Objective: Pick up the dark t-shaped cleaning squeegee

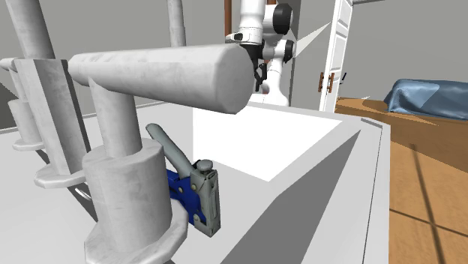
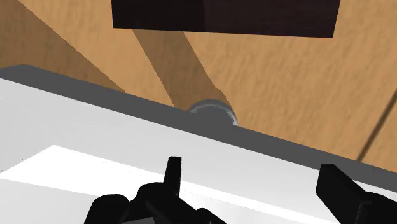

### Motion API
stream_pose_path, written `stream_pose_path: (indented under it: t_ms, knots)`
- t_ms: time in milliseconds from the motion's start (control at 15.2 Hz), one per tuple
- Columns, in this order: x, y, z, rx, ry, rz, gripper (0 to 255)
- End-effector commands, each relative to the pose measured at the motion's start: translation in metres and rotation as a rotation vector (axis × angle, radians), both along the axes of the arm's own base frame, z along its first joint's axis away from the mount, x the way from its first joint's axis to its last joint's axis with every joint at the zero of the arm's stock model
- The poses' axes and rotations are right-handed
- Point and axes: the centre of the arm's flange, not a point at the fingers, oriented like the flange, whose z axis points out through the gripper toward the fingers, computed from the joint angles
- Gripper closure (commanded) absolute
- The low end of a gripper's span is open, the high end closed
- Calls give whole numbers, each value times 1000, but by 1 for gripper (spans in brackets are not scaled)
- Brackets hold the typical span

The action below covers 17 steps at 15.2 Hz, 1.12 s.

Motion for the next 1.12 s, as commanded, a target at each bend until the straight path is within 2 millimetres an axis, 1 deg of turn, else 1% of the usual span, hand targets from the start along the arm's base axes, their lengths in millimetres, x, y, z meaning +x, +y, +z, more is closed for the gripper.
stream_pose_path:
  t_ms: [0,1056]
  knots:
    - [0,0,0,0,0,0,0]
    - [200,-36,-87,9,69,-68,0]
